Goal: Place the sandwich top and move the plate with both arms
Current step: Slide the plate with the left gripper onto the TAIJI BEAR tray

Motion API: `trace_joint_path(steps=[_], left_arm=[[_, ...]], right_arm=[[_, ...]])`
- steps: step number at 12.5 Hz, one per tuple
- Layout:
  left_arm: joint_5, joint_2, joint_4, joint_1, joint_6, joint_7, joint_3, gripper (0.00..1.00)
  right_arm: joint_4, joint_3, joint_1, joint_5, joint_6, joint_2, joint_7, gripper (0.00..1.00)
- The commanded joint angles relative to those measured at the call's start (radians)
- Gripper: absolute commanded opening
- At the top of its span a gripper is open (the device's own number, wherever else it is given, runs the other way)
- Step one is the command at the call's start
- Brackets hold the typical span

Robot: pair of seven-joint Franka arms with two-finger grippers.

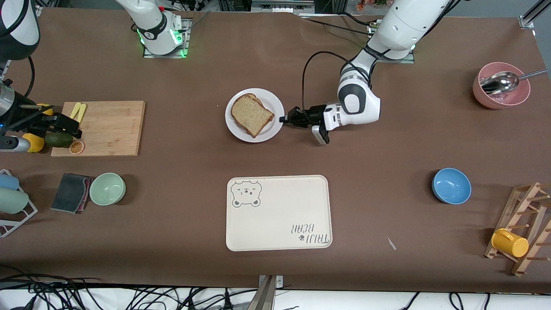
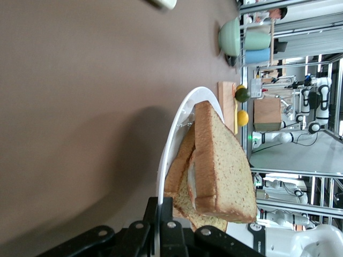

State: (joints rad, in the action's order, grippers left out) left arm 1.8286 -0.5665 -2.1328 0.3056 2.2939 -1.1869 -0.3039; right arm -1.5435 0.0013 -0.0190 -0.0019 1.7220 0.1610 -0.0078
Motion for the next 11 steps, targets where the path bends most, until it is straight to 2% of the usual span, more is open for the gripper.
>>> trace_joint_path(steps=[1,6,11], left_arm=[[-0.001,0.022,0.037,-0.016,-0.008,0.016,-0.001,0.0],[-0.169,0.01,0.135,-0.057,-0.01,0.187,0.005,0.0],[-0.349,-0.101,0.344,-0.123,-0.021,0.363,0.006,0.0]], right_arm=[[0.003,0.0,-0.001,0.005,0.007,0.0,-0.017,1.0],[0.003,0.0,0.001,0.003,0.008,0.0,-0.005,1.0],[0.006,0.006,0.013,-0.004,0.015,0.0,0.0,1.0]])
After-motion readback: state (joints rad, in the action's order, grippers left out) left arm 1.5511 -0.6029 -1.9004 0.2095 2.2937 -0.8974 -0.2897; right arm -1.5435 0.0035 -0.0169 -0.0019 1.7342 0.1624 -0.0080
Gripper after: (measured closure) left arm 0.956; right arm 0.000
